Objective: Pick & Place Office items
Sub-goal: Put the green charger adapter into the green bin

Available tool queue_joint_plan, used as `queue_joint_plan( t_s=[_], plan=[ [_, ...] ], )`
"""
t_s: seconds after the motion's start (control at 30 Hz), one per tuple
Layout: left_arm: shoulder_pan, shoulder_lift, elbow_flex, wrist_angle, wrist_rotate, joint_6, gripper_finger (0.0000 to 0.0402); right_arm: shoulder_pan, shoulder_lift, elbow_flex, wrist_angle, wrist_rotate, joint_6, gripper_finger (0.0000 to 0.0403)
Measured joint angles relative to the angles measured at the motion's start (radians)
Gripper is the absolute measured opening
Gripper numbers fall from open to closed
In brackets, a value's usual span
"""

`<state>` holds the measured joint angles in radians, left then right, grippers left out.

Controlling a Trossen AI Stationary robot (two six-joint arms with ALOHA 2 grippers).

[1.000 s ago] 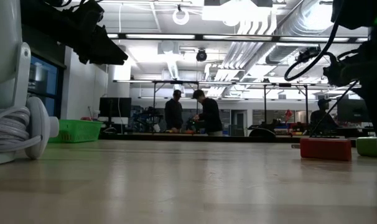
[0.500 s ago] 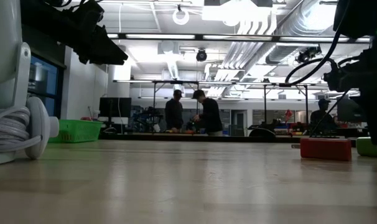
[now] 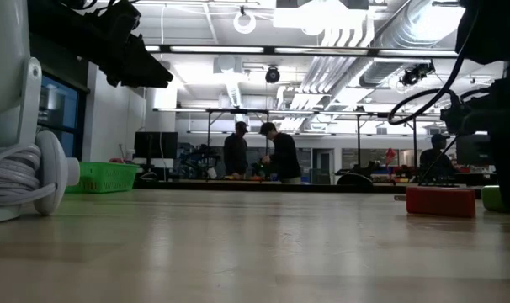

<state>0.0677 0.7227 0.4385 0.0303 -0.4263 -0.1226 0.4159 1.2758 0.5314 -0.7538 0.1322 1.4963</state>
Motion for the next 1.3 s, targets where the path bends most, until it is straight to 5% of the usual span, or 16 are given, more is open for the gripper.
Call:
queue_joint_plan(
  t_s=[1.07, 1.3],
  plan=[
    [0.0, 0.0, 0.0, 0.0, 0.0, 0.0, 0.0205, -0.084, 0.0, -0.004, 0.002, -0.053, -0.068, 0.0213],
    [0.0, 0.0, 0.0, 0.0, 0.0, 0.0, 0.0205, -0.084, 0.0, -0.003, 0.002, -0.053, -0.068, 0.0177]
  ],
)
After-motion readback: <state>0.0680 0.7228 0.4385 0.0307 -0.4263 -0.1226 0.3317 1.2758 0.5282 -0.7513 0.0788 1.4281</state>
